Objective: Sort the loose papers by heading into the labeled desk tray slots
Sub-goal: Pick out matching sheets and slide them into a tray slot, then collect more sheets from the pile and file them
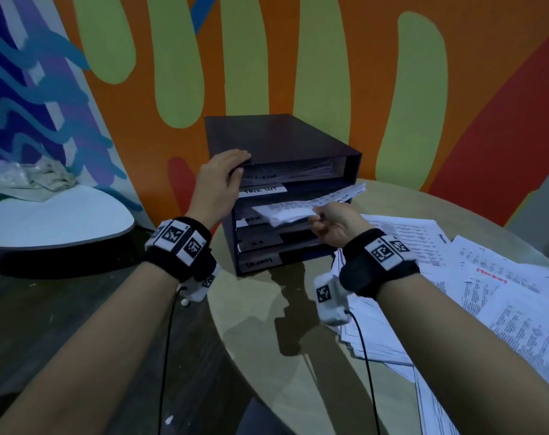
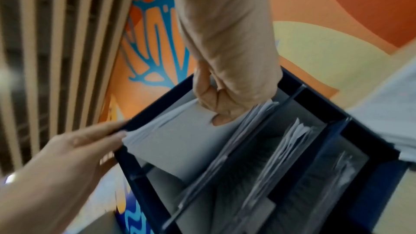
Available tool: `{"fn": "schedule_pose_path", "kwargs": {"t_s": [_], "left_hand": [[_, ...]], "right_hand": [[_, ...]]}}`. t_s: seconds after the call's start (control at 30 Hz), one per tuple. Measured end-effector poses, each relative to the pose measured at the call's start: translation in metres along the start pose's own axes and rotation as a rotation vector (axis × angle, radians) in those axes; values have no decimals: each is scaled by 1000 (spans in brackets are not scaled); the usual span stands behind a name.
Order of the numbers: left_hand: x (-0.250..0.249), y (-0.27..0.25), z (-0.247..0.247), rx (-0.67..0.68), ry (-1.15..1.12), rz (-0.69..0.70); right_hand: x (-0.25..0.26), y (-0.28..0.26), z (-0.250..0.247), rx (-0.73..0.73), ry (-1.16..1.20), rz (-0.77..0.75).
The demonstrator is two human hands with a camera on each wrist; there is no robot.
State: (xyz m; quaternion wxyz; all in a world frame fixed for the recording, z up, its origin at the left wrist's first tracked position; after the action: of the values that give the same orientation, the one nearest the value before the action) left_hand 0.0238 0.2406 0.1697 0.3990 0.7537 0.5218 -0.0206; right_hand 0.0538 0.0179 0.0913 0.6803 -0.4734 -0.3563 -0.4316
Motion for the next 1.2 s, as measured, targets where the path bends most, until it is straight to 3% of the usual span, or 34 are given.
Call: {"fn": "schedule_pose_path", "kwargs": {"t_s": [0.17,0.53,0.57,0.67,0.73,0.87,1.1,1.2], "left_hand": [[-1,-3,5,-60,-24,30],[5,-2,8,-111,-35,74],[5,-2,9,-114,-42,73],[5,-3,10,-136,-67,76],[4,-4,11,-159,-85,75],[2,-4,12,-187,-120,71],[1,-5,11,-154,-114,57],[-5,-4,13,-184,1,15]], "right_hand": [[2,17,33,129,135,3],[-16,45,47,64,112,152],[-15,49,45,36,92,141],[-3,51,37,-98,-287,13],[2,54,33,-111,-390,-47],[6,58,35,70,-350,-115],[8,53,25,40,-258,-153],[8,33,10,-7,-229,-155]]}}
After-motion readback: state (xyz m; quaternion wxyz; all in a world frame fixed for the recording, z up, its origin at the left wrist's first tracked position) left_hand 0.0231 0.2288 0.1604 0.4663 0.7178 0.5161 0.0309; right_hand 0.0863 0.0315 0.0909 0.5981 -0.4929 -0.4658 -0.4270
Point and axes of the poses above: each hand's wrist, its own y-axis towards the middle knuckle, its own z-axis out of the palm, x = y × z, the point moved 6 cm from there along y, towards the middle knuckle, and after that the axes turned 13 degrees about x, right-handed, at the moved point
